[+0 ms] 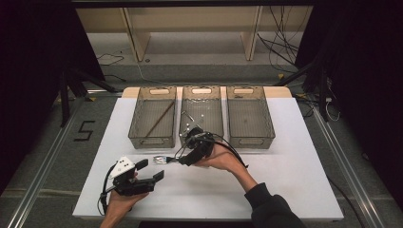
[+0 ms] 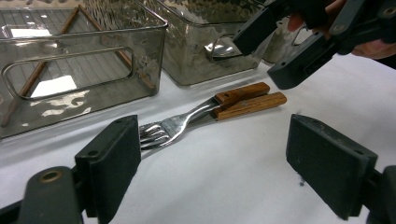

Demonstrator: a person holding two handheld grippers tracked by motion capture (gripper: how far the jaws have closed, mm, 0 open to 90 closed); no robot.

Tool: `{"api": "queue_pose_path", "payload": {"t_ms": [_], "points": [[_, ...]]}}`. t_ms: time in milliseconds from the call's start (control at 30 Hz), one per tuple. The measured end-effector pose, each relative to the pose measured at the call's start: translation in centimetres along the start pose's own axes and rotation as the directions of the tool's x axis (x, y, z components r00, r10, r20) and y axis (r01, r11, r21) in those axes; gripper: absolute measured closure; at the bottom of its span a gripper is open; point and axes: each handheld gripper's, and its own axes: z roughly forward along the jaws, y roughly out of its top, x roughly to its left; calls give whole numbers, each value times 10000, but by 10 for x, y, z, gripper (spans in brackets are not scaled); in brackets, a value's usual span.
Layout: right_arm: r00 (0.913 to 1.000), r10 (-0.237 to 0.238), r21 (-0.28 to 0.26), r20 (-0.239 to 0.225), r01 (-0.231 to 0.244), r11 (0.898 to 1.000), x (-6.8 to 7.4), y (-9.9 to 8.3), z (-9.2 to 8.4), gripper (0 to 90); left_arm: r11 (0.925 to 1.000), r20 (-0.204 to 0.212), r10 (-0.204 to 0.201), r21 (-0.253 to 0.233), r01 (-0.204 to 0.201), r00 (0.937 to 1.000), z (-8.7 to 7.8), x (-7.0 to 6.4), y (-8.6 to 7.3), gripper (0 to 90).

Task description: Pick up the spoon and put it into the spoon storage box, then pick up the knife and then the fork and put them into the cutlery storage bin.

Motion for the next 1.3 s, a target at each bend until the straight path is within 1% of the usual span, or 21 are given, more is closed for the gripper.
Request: {"api": "queue_pose_path", "payload": {"t_ms": [67, 200, 267, 400, 433, 533, 667, 700, 733, 767, 833, 867, 933, 1100, 1200, 1300], "points": [[10000, 28, 103, -55, -28, 9999, -1, 0, 3, 312, 10000, -14, 54, 51, -54, 10000, 0, 0, 0, 176], [9999, 64, 197, -88, -63, 9998, -3, 0, 9, 316, 10000, 16, 11, -5, -11, 10000, 0, 0, 0, 176], [10000, -25, 258, -81, 27, 9997, -4, -1, 12, 315, 10000, 2, 8, -25, -8, 10000, 0, 0, 0, 176], [9998, 185, 327, -76, -182, 9993, -5, -1, 17, 315, 10000, 10, 5, -64, -5, 10000, 0, 0, -1, 176], [9999, 87, 373, -129, -82, 9993, -6, -1, 18, 315, 10000, 10, 16, -48, -16, 10000, -1, 0, -1, 176], [9999, 31, 392, -100, -27, 9992, -7, -1, 19, 319, 10000, 12, 16, -42, -16, 10000, -1, 0, -1, 176], [9999, 61, 450, -83, -57, 9990, -10, -2, 22, 328, 10000, 9, 10, -48, -10, 10000, -1, 0, -1, 176], [9999, 157, 522, -72, -153, 9985, -10, -2, 22, 330, 10000, 9, -10, -59, 10, 10000, -1, 0, -1, 176], [9999, 121, 525, -80, -116, 9986, -11, -2, 22, 334, 10000, 6, -4, -56, 4, 10000, -2, 0, -1, 176], [9997, 209, 559, -92, -204, 9982, -11, -2, 23, 339, 10000, 10, 17, -46, -17, 10000, -2, 0, -1, 176], [9996, 242, 603, -114, -235, 9979, -11, -2, 24, 347, 10000, 8, 73, -23, -72, 10000, -2, 0, -1, 176], [9998, 171, 641, -126, -163, 9978, -11, -3, 24, 350, 10000, 11, 67, -20, -67, 10000, -1, 0, -1, 176], [9996, 243, 634, -153, -232, 9977, -11, -2, 25, 358, 10000, 26, 80, -5, -80, 10000, -1, 0, -1, 176], [9997, 97, 675, -204, -83, 9977, -12, -2, 27, 379, 10000, 5, 91, -2, -91, 10000, -1, 0, -1, 176], [9996, 182, 732, -234, -165, 9972, -11, -2, 29, 393, 9999, -15, 105, 22, -105, 9999, -2, 0, -1, 176], [9998, 69, 732, -190, -55, 9973, -11, -2, 31, 408, 9999, -16, 106, -5, -106, 9999, -2, 0, -1, 176]]}}
